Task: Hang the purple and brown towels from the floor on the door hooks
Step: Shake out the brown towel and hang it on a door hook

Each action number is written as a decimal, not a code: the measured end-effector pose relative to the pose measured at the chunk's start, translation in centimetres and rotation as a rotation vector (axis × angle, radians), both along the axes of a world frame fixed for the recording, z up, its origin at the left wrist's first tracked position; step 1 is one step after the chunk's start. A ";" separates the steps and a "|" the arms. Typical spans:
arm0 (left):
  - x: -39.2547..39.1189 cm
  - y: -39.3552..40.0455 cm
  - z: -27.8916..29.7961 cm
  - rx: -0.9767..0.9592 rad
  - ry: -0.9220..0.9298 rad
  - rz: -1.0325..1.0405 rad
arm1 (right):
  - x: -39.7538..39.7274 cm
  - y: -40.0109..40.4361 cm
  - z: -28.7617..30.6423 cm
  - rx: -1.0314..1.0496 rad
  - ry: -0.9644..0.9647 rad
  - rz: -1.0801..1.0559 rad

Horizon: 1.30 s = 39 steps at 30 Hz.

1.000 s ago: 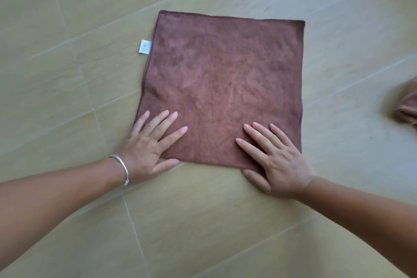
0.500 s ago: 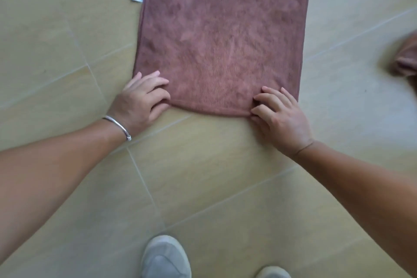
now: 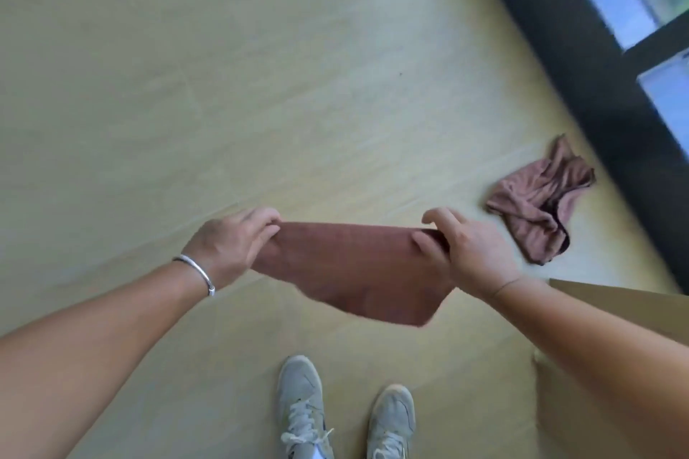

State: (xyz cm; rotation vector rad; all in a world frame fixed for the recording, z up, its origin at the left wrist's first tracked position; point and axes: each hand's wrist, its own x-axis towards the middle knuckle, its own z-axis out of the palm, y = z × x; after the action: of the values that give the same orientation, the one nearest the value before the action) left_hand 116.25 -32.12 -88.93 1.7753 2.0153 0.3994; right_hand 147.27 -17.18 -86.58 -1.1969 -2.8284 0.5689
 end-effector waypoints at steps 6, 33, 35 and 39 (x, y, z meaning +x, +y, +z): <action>-4.1 0.9 23.1 0.082 -0.062 -0.104 | -2.7 2.2 23.5 0.033 0.013 0.293; -21.5 -9.1 78.4 0.543 0.602 0.078 | -29.1 1.6 75.8 0.425 0.376 0.438; -22.9 -9.2 80.0 0.503 0.710 0.069 | -31.3 2.1 77.5 0.441 0.406 0.493; -26.3 -8.3 82.6 0.449 0.786 0.148 | -35.7 4.1 80.2 0.455 0.449 0.576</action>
State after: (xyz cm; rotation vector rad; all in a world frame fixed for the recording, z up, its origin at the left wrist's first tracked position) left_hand 89.95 -40.38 -6.36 2.3116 2.7700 0.2194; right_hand 111.60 -13.04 -6.33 -0.1473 -2.6514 0.1412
